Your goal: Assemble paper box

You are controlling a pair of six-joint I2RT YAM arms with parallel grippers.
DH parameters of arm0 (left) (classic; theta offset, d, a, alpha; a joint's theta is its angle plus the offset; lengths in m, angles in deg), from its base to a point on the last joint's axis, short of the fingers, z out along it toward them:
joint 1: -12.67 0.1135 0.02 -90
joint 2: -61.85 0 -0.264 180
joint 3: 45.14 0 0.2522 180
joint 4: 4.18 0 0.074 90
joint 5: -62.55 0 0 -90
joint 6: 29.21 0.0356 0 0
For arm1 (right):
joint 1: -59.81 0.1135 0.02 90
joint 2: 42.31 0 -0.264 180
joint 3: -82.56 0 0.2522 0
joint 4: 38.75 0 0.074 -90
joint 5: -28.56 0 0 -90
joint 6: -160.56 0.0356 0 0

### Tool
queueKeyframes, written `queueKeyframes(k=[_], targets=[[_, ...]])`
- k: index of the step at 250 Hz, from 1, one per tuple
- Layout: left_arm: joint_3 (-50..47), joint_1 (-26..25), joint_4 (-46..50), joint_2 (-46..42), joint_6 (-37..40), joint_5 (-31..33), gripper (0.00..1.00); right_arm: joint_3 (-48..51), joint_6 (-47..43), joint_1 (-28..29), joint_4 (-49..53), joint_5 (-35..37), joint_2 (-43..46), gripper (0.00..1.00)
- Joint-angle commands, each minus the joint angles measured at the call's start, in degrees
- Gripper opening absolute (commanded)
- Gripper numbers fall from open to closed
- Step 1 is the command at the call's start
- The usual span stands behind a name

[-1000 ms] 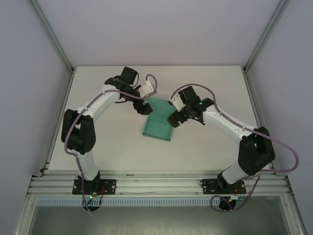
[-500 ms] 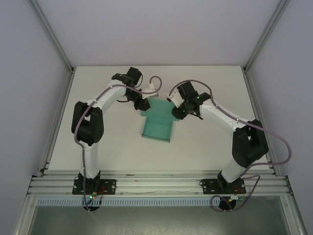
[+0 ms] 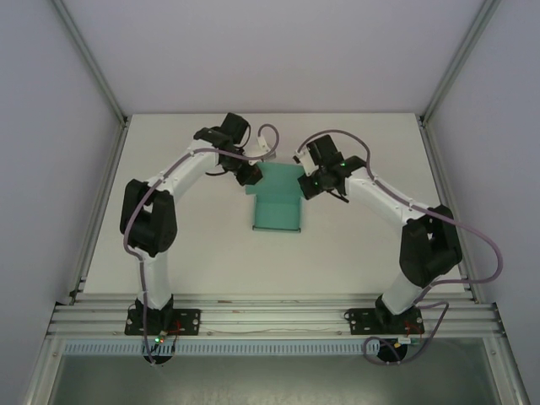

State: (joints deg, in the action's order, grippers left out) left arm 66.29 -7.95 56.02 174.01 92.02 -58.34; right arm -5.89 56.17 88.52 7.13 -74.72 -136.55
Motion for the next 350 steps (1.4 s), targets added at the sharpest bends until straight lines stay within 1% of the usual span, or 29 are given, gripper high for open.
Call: queueKeyframes(k=[1, 8, 17, 30, 39, 52, 62, 80, 89, 109, 134, 154, 171, 175, 188, 224, 235, 262, 274, 285, 297, 315, 350], targets=[[-1.18, -0.73, -7.77, -2.26, -14.43, 12.61, 0.02, -1.68, 12.2, 0.26, 0.12, 4.22, 0.63, 0.0], [-1.61, -1.2, -8.91, -2.42, -17.21, 14.47, 0.04, -1.53, 14.63, 0.23, -0.4, 4.8, 0.56, 0.0], [-2.43, -1.73, -10.49, -2.49, -21.45, 17.34, 0.11, -1.17, 18.07, 0.34, -1.1, 5.34, 0.55, 0.0], [-3.78, -2.39, -12.96, -2.48, -27.53, 20.37, 0.13, -0.29, 22.1, 0.37, -2.68, 5.35, 0.63, 0.0], [-4.87, -2.87, -14.81, -2.52, -31.97, 22.12, 0.17, 0.81, 24.95, 0.6, -4.43, 6.28, 0.89, 0.0], [-5.78, -3.72, -16.25, -2.41, -37.25, 25.25, 0.17, 2.31, 28.68, 0.96, -7.32, 7.82, 1.03, 0.0], [-6.8, -4.59, -17.97, -2.47, -41.42, 29.19, 0.17, 3.22, 31.27, 1.21, -9.32, 8.63, 1.0, 0.0], [-8.06, -6.26, -19.72, -2.43, -46.51, 33.46, 0.17, 4.41, 34.37, 1.87, -12.58, 10.17, 0.74, 0.0], [-8.6, -7.01, -20.49, -2.48, -48.34, 33.34, 0.14, 4.71, 35.64, 2.28, -13.73, 11.56, 0.66, 0.0], [-9.61, -8.08, -21.63, -2.36, -51.64, 30.73, 0.14, 4.58, 37.5, 3.25, -14.71, 14.48, 0.22, 0.0], [-10.8, -9.13, -22.51, -2.47, -55.9, 30.75, 0.14, 3.88, 39.35, 4.47, -15.0, 17.25, -0.45, 0.0], [-12.26, -9.26, -23.44, -2.47, -60.26, 30.14, 0.13, 4.01, 40.85, 5.61, -16.1, 18.38, -0.77, 0.0], [-13.99, -9.35, -24.34, -4.76, -62.53, 31.59, 0.1, 4.12, 41.84, 6.59, -16.95, 19.62, -0.82, 0.0], [-14.45, -9.35, -24.45, -4.94, -64.32, 31.68, 0.1, 4.13, 42.15, 6.79, -17.06, 19.95, -0.72, 0.0], [-15.69, -9.41, -25.52, -5.57, -66.13, 30.86, 0.08, 4.37, 42.92, 7.56, -17.99, 21.59, -0.52, 0.0], [-18.75, -9.52, -28.67, -7.2, -71.56, 28.67, 0.07, 4.47, 45.15, 8.51, -20.65, 22.33, -0.81, 0.0], [-19.41, -9.67, -29.55, -7.61, -71.75, 28.09, 0.07, 4.24, 45.19, 8.71, -20.91, 22.7, -1.07, 0.0], [-21.06, -10.12, -30.07, -8.18, -74.6, 29.04, 0.07, 4.61, 44.58, 9.6, -21.51, 24.47, -1.97, 0.0], [-22.47, -10.22, -31.9, -8.36, -75.29, 27.66, 0.07, 5.41, 44.07, 10.09, -22.07, 25.31, -2.38, 0.0], [-23.89, -10.51, -33.44, -8.45, -76.87, 27.64, 0.07, 6.04, 43.84, 10.56, -22.44, 25.99, -2.72, 0.0], [-25.28, -10.72, -35.22, -8.54, -77.41, 27.02, 0.07, 6.91, 43.2, 10.97, -22.71, 25.99, -2.88, 0.0], [-26.39, -11.39, -35.53, -8.71, -78.97, 28.1, 0.07, 8.37, 42.77, 11.48, -23.06, 26.61, -2.8, 0.0], [-28.0, -13.05, -36.54, -9.3, -79.39, 28.17, 0.07, 12.47, 42.18, 11.79, -24.68, 26.29, -1.8, 0.0]])
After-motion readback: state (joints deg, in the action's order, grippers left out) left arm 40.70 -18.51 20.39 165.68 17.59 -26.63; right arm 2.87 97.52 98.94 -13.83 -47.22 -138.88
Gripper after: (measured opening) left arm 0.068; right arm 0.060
